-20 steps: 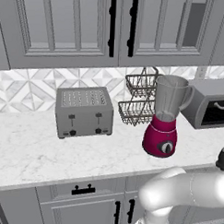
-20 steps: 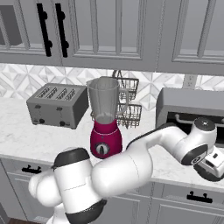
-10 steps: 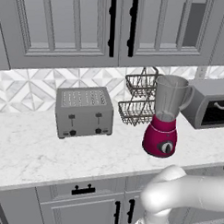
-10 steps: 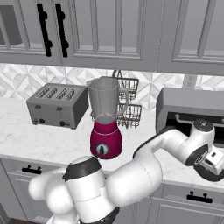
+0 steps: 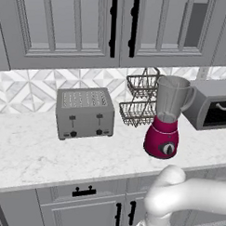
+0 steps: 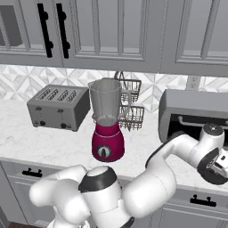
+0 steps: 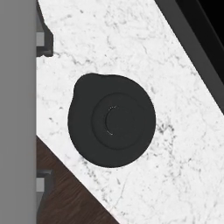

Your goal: Close the lid blender by securely placing the lid on top.

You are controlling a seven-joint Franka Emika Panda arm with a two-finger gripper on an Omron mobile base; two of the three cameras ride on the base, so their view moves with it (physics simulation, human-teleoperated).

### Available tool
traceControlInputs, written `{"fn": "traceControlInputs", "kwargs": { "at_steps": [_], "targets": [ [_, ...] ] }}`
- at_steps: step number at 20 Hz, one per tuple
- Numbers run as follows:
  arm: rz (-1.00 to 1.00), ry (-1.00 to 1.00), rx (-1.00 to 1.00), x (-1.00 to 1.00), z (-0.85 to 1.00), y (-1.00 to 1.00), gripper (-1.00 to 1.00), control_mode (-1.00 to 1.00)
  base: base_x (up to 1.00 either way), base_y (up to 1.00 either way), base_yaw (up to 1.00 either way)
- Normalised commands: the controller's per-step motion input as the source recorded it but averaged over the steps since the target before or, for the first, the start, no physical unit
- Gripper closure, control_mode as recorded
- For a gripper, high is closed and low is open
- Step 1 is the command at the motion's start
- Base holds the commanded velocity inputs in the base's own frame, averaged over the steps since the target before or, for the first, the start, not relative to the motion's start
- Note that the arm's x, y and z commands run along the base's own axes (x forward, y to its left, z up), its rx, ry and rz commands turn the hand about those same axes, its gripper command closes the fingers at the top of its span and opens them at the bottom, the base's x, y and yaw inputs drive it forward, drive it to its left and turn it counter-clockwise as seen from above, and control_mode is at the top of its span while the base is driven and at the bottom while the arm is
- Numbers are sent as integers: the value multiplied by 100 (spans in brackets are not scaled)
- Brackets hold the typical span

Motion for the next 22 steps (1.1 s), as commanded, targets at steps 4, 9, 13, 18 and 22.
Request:
{"fn": "traceControlInputs", "kwargs": {
  "at_steps": [4, 9, 13, 18, 22],
  "targets": [
    [0, 0, 0, 14, -8, -19, -100, -100, 0, 0, 0],
    [0, 0, 0, 14, -11, -17, -100, -100, 0, 0, 0],
    [0, 0, 0, 13, -16, -13, -100, -100, 0, 0, 0],
    [0, 0, 0, 12, -15, -15, -100, -100, 0, 0, 0],
    [0, 0, 0, 14, -14, -13, -100, -100, 0, 0, 0]
  ]
}}
